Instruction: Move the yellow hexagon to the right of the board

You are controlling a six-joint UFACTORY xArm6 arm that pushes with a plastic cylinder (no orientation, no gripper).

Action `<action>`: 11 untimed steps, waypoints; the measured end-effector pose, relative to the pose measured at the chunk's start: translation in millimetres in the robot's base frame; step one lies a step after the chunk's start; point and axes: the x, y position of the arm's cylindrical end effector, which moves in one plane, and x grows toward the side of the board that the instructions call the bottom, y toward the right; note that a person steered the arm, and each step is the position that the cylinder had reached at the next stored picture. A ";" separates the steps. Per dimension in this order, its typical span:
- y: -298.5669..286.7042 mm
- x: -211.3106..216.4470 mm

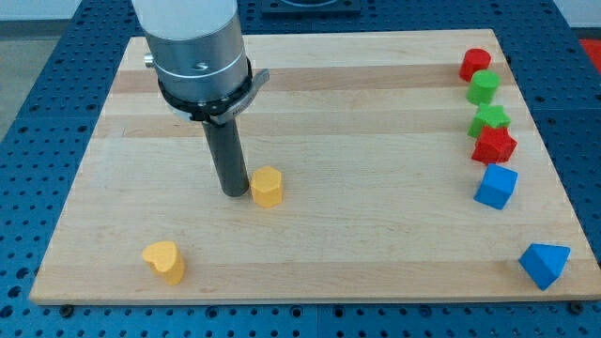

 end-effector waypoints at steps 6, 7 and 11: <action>93.9 -22.9; 130.5 1.1; 7.5 -40.3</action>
